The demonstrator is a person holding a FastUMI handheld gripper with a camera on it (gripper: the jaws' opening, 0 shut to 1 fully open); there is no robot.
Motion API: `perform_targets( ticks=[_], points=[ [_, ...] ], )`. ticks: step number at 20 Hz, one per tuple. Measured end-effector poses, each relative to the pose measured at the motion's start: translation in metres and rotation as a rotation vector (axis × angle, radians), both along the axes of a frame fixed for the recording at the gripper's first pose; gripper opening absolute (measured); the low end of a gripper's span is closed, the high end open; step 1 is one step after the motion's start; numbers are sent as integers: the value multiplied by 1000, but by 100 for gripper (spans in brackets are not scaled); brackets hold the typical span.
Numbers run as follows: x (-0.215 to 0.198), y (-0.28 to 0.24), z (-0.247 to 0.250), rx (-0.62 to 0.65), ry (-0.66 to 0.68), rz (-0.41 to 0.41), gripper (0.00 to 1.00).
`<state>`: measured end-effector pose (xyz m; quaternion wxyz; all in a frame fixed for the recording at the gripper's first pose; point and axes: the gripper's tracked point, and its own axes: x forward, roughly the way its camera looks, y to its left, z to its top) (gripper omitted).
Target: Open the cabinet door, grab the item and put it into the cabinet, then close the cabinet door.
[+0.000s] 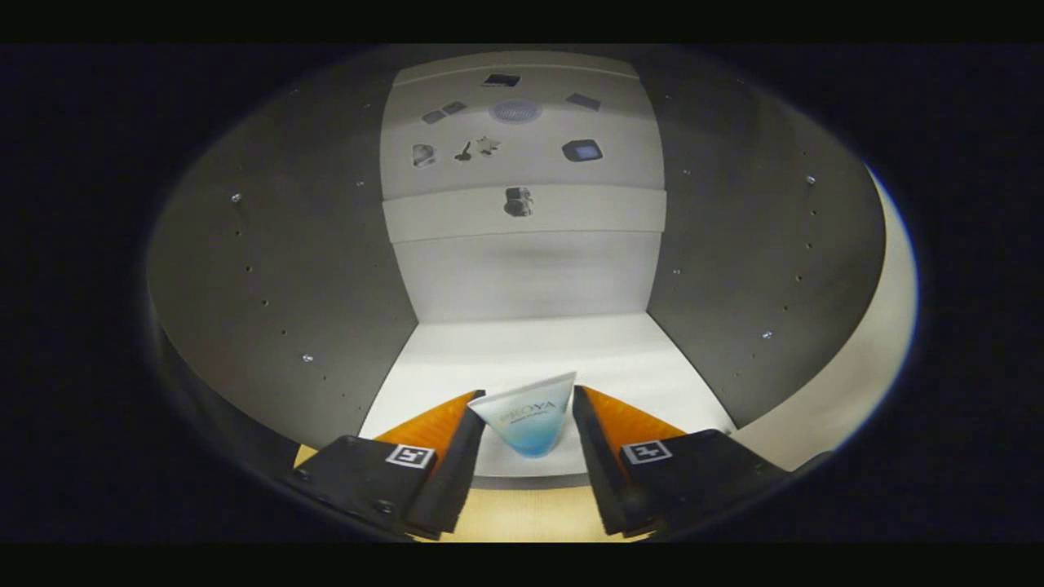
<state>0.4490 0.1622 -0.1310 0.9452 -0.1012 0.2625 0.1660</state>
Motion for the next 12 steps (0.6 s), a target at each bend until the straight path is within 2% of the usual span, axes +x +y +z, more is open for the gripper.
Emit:
perform_targets(
  ticks=[1, 5, 12],
  points=[
    [-3, -1, 5, 1, -14, -4, 83],
    [-27, -6, 31, 16, -74, -4, 98],
    [-124, -31, 82, 72, -235, 2, 98]
  ],
)
